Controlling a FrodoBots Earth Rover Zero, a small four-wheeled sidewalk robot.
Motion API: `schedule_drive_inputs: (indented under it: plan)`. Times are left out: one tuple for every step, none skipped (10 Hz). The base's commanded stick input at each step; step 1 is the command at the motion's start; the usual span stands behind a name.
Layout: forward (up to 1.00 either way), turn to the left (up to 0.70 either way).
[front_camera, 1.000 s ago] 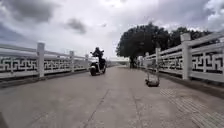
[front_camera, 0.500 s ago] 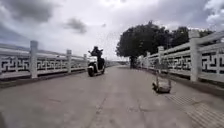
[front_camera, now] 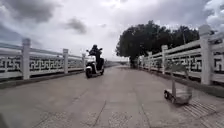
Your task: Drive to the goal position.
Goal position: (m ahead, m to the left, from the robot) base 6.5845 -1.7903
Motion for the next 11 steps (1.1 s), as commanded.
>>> schedule_drive_inputs:
  plan:
    - [0.7, 0.0]
    - [0.7, 0.0]
    - [0.7, 0.0]
    - [0.7, 0.0]
    - [0.7, 0.0]
    - [0.7, 0.0]
    - [0.7, 0.0]
    - [0.7, 0.0]
    - [0.7, 0.0]
    - [0.7, 0.0]
    - [0.7, 0.0]
